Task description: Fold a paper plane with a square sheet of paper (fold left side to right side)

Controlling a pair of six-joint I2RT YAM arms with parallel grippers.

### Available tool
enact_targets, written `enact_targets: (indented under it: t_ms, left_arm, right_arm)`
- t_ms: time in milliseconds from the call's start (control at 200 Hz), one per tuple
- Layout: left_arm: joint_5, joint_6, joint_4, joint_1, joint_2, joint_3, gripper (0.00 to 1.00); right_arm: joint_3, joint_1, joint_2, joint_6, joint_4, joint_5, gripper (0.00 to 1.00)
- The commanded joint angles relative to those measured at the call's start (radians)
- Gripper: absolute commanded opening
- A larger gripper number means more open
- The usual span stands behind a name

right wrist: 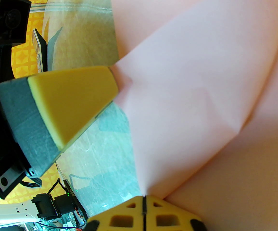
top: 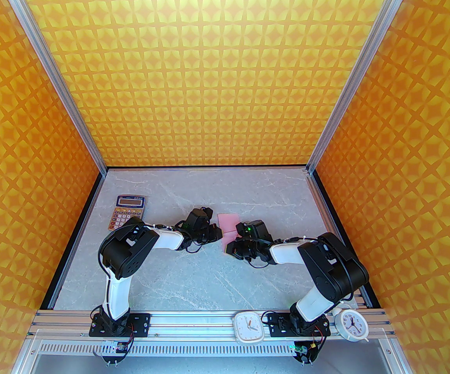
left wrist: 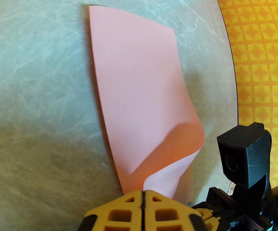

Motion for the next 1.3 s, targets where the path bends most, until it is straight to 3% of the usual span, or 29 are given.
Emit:
enact_targets:
  t_ms: [0,945,1295]
  left_arm:
    - [0.014,0.018,0.011,0.006,0.017,0.030,0.05]
    - [0.025,0.020,0.006,0.007,0.033,0.040,0.05]
    - [0.028,0.027,-0.003,0.006,0.038,0.051,0.05]
  right_arm:
    - [-0.004,0.007,-0.013,-0.011,-0.008,0.022,0.06]
    - [0.029,0.012,0.021,0.009,0.018,0.034,0.07]
    - [0.060,0.023,0.044,-0.020,-0.093,0.085,0.04]
